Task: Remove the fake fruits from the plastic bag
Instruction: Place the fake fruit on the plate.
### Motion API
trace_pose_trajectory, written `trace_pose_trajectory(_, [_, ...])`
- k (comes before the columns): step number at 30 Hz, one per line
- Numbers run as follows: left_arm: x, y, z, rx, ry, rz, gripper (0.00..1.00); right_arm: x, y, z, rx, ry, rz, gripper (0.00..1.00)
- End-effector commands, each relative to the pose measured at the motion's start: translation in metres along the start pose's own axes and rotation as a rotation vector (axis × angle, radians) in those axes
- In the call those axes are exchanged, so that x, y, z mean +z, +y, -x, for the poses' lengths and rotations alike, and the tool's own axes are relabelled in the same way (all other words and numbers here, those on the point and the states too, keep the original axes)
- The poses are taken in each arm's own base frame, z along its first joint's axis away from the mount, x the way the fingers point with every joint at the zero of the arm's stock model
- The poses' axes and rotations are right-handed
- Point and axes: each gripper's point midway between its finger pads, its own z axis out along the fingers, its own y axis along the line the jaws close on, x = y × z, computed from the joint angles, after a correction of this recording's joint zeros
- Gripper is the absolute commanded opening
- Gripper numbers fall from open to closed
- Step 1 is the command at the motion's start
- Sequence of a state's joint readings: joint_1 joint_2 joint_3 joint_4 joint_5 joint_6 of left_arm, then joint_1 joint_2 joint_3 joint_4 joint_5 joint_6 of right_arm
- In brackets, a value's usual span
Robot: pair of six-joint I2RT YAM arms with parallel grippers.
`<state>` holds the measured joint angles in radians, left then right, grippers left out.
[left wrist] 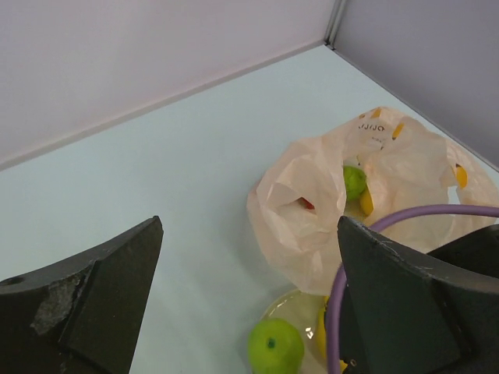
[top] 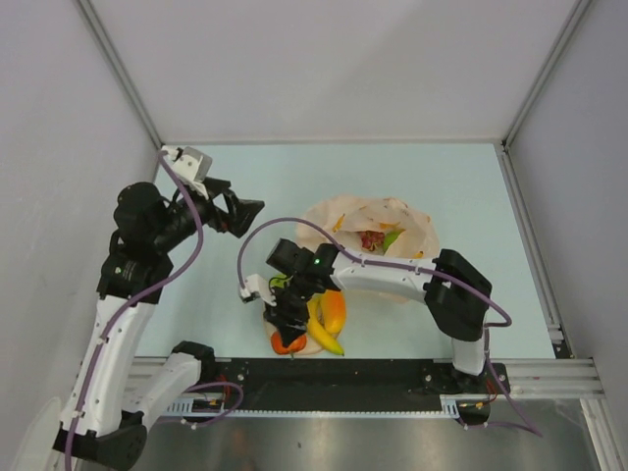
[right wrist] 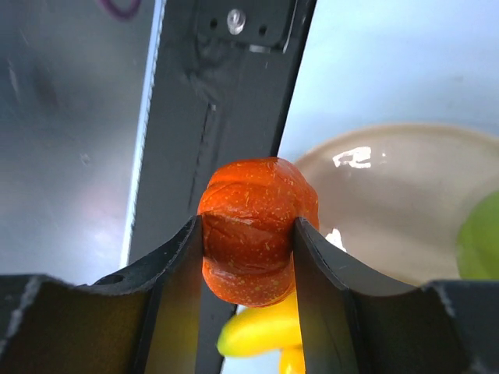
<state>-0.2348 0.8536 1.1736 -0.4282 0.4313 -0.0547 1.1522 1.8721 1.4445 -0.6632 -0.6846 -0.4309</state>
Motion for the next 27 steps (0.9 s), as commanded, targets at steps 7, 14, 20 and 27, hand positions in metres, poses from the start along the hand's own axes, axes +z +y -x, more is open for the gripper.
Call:
trace_pose_trajectory(7, [0.003, -0.001, -0.006, -0.050, 0.012, -0.045, 1.00, 0.007, -0.018, 0.028, 0.193, -0.113, 0.036, 0.55])
trace_pose_trajectory(14, [0.007, 0.000, -0.009, -0.047, 0.016, -0.057, 0.99, -0.011, -0.029, 0.027, 0.234, -0.100, -0.090, 0.80])
trace_pose_trajectory(20, [0.015, 0.000, -0.007, -0.044, 0.010, -0.076, 0.99, -0.047, -0.021, 0.019, 0.244, -0.061, -0.141, 0.78])
trace_pose_trajectory(27, [0.036, 0.007, -0.016, -0.073, 0.035, -0.099, 0.99, -0.126, -0.008, 0.012, 0.228, -0.050, -0.243, 0.65])
